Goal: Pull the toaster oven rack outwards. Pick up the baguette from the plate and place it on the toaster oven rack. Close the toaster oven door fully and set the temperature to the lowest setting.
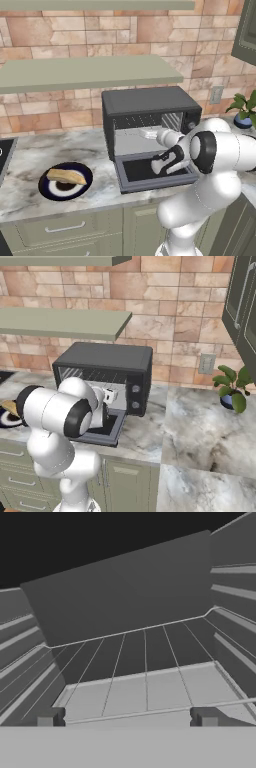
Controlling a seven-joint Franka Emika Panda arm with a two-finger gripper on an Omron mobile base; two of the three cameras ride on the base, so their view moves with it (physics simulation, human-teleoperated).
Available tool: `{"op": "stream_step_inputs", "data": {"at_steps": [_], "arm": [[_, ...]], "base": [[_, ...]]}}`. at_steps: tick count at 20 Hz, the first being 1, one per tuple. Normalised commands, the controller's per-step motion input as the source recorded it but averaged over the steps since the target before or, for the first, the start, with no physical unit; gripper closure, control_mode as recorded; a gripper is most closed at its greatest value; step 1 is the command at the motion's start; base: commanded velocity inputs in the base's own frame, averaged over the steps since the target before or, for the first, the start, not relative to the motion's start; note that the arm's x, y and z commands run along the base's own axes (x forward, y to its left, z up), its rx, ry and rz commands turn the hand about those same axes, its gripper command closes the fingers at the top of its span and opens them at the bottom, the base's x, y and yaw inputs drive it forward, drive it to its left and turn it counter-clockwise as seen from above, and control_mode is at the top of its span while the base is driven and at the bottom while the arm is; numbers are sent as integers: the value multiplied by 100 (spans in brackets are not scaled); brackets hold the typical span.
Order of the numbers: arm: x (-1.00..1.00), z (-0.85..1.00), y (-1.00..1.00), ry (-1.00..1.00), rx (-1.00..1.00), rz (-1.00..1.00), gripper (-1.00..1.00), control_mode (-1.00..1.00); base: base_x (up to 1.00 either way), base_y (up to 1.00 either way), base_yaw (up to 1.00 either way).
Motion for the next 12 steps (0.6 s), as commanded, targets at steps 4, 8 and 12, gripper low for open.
{"op": "stream_step_inputs", "data": {"at_steps": [4, 8, 12], "arm": [[-20, 0, 0, -4, 4, 0, -100, -100], [-7, 0, 0, -2, 3, 0, -100, -100], [13, 0, 0, 0, 8, -1, -100, -100]], "base": [[0, 0, 0], [0, 0, 0], [0, 0, 0]]}}
